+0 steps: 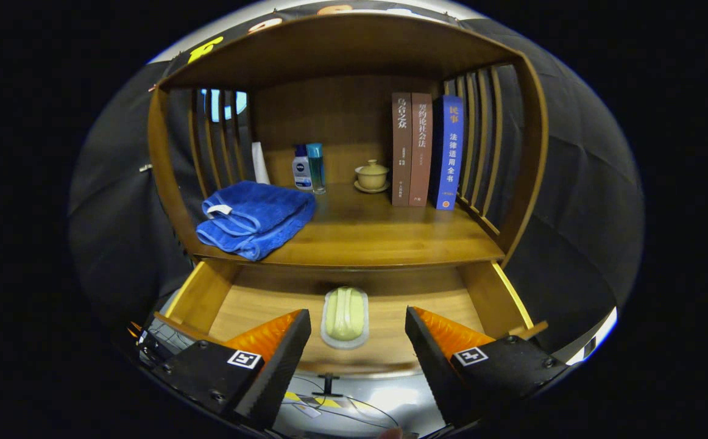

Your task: Pull open the drawer, take out the items inside it, and place them on the countertop above the cabinet.

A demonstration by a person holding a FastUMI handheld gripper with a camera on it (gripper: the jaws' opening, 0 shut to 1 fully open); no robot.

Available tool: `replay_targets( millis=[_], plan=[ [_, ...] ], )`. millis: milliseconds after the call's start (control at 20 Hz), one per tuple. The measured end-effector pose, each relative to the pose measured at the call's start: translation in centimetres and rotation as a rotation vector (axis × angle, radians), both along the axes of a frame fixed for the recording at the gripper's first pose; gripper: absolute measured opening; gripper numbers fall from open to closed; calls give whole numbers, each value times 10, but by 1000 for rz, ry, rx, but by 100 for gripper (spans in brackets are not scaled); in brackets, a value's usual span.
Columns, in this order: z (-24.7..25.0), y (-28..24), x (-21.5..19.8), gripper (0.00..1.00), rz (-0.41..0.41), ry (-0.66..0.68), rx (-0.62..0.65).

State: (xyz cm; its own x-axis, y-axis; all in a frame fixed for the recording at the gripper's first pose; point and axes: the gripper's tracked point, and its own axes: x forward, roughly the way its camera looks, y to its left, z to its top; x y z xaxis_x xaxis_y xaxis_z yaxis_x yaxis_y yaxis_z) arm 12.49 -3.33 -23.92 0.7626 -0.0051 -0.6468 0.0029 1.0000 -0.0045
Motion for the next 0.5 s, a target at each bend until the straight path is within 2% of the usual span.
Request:
replay_targets(
  millis=[300,500],
  plan=[
    [-65,13,28,98,38,241,-28],
    [-99,22,36,97,56,321,-55]
  ],
)
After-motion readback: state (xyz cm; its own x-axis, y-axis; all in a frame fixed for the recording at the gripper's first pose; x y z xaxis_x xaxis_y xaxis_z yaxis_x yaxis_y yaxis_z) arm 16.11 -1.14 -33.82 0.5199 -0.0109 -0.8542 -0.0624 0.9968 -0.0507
